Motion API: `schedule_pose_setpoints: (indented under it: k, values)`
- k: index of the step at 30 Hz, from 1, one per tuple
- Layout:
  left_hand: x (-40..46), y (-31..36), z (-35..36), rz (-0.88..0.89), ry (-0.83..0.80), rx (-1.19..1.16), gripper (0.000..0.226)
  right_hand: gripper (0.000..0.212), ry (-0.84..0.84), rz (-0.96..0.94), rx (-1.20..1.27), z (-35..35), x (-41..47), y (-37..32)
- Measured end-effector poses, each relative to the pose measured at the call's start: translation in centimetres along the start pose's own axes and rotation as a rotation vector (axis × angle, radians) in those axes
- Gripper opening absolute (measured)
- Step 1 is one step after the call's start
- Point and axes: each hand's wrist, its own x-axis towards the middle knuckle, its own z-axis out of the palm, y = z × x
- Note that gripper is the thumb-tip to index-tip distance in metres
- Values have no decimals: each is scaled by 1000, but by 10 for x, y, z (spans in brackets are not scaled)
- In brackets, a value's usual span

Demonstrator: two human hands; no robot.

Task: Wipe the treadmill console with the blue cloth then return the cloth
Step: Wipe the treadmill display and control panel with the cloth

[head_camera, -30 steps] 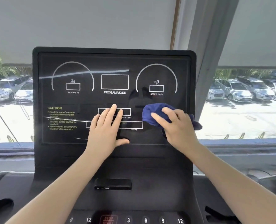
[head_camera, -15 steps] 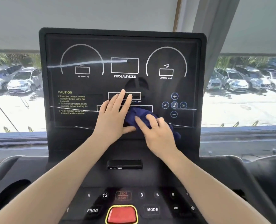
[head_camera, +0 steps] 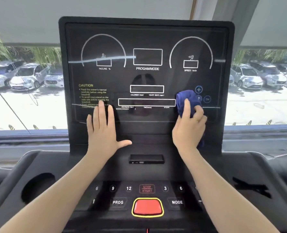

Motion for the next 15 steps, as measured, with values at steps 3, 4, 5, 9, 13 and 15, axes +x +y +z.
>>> schedule_pose_setpoints:
  k: [3,4,5,9,13,15]
  values:
    - [-4,-9,7,-76,-58,-15,136,62,29,-83,-18,9,-7,-15]
    - [-5,-10,9,-86,-63,-17,137,62,43,-118,-29,13,-10,-21]
    - [-5,-11,11,-88,-61,-17,137,60,53,-163,-40,16,-13,-29]
    - [-3,-10,11,-83,-60,-38,136,60,-25,-451,-53,25,-35,-61]
    - [-4,-10,11,-87,-55,-57,136,57,-47,-747,-43,26,-26,-33]
    - [-5,-11,14,-83,-56,-57,135,56,10,-702,-78,17,-15,3]
